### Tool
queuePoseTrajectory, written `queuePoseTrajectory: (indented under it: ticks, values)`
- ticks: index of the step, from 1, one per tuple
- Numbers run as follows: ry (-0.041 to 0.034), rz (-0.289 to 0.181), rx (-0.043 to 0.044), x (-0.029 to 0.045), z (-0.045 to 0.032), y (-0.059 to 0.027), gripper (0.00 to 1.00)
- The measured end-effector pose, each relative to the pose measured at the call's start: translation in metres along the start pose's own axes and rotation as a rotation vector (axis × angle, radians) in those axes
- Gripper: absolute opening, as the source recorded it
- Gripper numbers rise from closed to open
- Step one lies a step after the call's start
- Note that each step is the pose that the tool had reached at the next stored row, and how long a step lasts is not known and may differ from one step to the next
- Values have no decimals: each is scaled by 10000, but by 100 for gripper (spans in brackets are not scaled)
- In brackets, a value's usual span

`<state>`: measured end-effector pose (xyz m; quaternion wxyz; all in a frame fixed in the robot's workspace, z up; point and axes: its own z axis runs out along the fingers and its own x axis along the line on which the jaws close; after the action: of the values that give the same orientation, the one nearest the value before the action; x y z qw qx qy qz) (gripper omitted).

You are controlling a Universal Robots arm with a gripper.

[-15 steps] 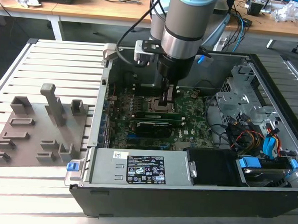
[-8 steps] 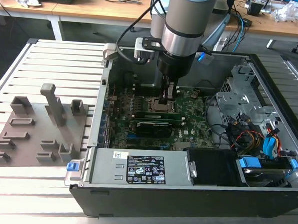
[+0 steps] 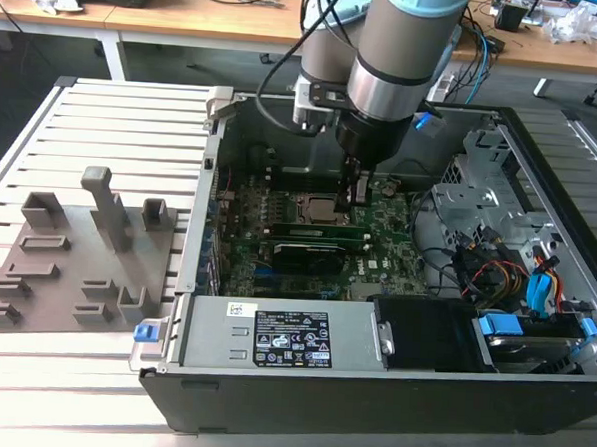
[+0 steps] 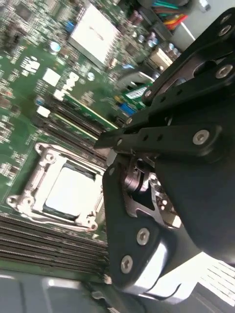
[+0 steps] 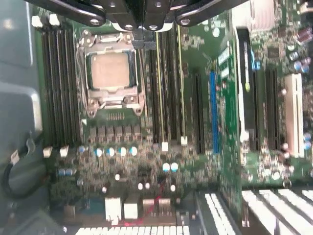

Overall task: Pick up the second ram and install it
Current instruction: 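Press down the second ram until it locks into place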

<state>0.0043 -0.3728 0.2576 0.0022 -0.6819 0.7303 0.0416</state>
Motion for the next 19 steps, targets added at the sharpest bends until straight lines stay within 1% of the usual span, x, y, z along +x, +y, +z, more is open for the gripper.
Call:
queuePoseTrajectory:
  ticks: [1, 2, 4, 6, 7, 8, 9, 11, 13, 14, 15, 16, 17, 18, 19]
  values:
    - [2, -14, -14, -1, 17, -36, 11]
    - [5, -34, -36, -3, 58, -105, 11]
    - [9, -50, -50, -3, 100, -162, 11]
    - [18, -85, -67, 12, 164, -235, 11]
    - [18, -111, -68, 49, 186, -243, 11]
    - [17, -123, -69, 60, 212, -249, 11]
    - [26, -141, -75, 63, 248, -252, 11]
    - [30, -162, -77, 65, 272, -254, 11]
    - [15, -202, -79, 70, 287, -256, 11]
    - [5, -226, -69, 69, 281, -249, 11]
    - [-16, -241, -39, 67, 251, -220, 11]
    - [5, -246, -1, 72, 232, -175, 11]
    - [-1, -248, 34, 76, 235, -120, 11]
    - [-1, -250, 68, 83, 239, -28, 11]
    - [-1, -252, 83, 88, 242, 28, 11]
